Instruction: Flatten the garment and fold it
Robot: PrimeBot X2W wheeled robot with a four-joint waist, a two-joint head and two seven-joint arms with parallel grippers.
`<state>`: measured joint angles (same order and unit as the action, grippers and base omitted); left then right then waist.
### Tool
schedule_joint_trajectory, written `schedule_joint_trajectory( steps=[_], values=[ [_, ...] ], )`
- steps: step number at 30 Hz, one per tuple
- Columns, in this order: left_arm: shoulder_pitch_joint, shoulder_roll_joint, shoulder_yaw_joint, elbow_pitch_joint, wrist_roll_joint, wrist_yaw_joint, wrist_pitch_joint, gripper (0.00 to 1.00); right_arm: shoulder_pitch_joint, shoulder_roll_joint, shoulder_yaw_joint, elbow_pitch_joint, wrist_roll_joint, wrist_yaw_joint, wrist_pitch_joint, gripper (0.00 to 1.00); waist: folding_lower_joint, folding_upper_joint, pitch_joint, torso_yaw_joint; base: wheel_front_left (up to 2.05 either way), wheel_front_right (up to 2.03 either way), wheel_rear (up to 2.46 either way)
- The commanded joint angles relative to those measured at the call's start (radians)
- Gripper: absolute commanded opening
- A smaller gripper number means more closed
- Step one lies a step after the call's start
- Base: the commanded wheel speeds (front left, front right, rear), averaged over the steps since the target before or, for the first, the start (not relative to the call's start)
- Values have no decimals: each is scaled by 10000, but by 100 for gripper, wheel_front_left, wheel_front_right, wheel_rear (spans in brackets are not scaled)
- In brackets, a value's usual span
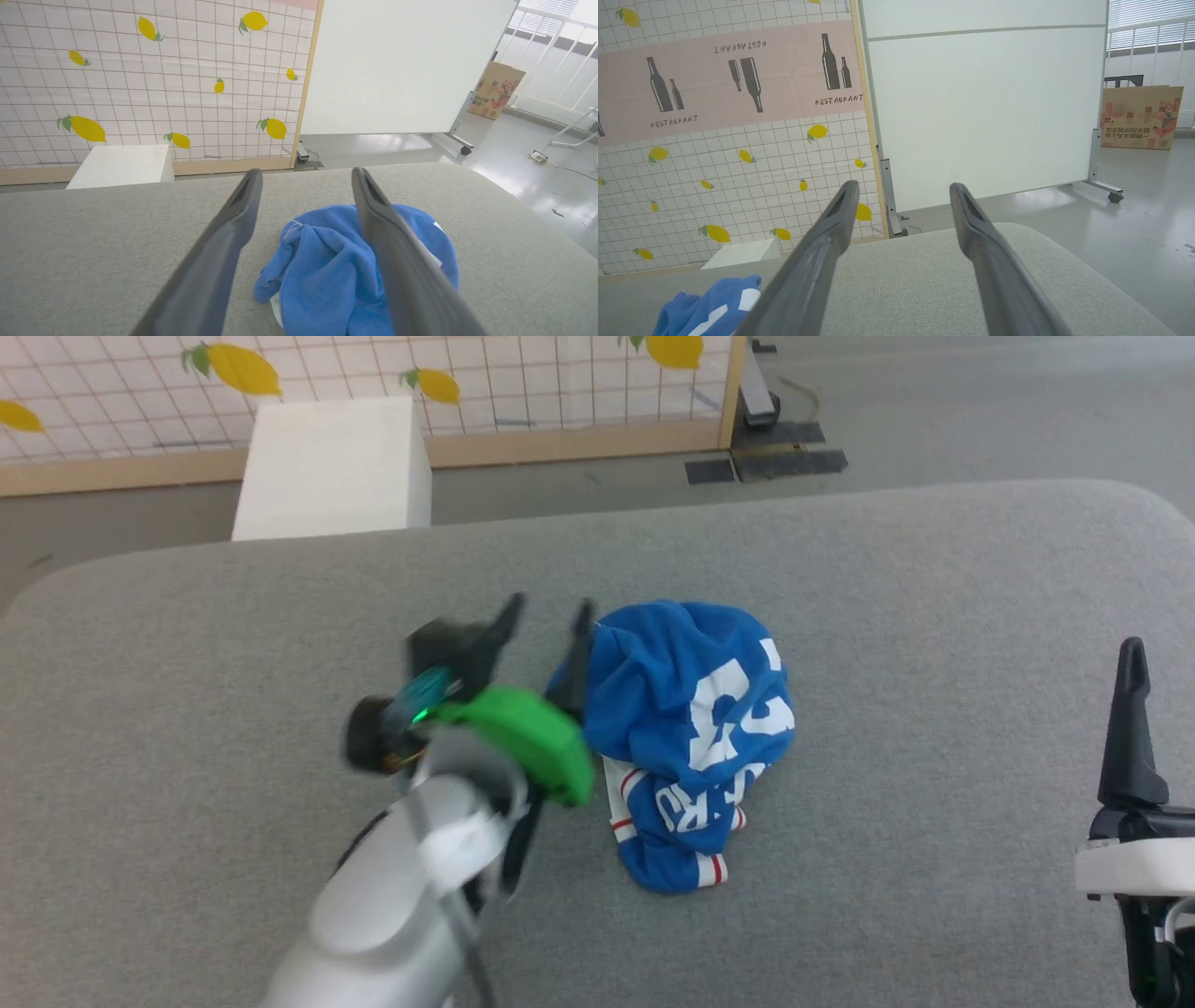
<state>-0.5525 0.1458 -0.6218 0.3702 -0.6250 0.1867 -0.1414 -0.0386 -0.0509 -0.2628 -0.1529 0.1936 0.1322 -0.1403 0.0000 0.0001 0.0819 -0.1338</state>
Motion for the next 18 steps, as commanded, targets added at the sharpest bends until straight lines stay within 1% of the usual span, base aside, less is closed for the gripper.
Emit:
schedule_joint_trajectory(
  steps=[1, 4, 7, 10, 12, 15, 18],
  values=[
    [476, 312, 112, -381, 131, 105, -392, 100, 140, 7, -26, -103, -21, -15, 45, 100, 0, -1, -171, 167, 0, 0, 0],
    [1464, 888, 438, -1497, 349, 352, -951, 100, 382, 7, -90, -243, -94, -15, 128, 100, 0, -1, -231, 260, 0, 0, 0],
    [2506, 1282, 947, -2545, 586, 646, -1156, 100, 620, 7, -113, -300, -85, -15, 202, 100, 0, -1, -257, 292, 0, 0, 0],
    [3888, 1332, 2017, -3878, 1014, 1081, -1195, 100, 824, 7, -110, -269, 35, -15, 201, 100, 0, -1, -246, 276, 0, 0, 0],
    [4826, 1351, 2469, -4412, 1491, 1180, -1198, 100, 943, 7, -112, -199, 125, -15, 185, 100, 0, -1, -220, 329, 0, 0, 0],
    [5869, 1181, 3007, -4835, 1944, 1106, -1200, 100, 1085, 7, -101, -105, 186, -15, 132, 100, 0, -1, -154, 454, 0, 0, 0],
    [6533, 922, 3505, -4898, 2257, 829, -1201, 100, 1194, 7, -80, 82, 215, -15, 59, 100, 0, -1, -90, 586, 0, 0, 0]
  ],
)
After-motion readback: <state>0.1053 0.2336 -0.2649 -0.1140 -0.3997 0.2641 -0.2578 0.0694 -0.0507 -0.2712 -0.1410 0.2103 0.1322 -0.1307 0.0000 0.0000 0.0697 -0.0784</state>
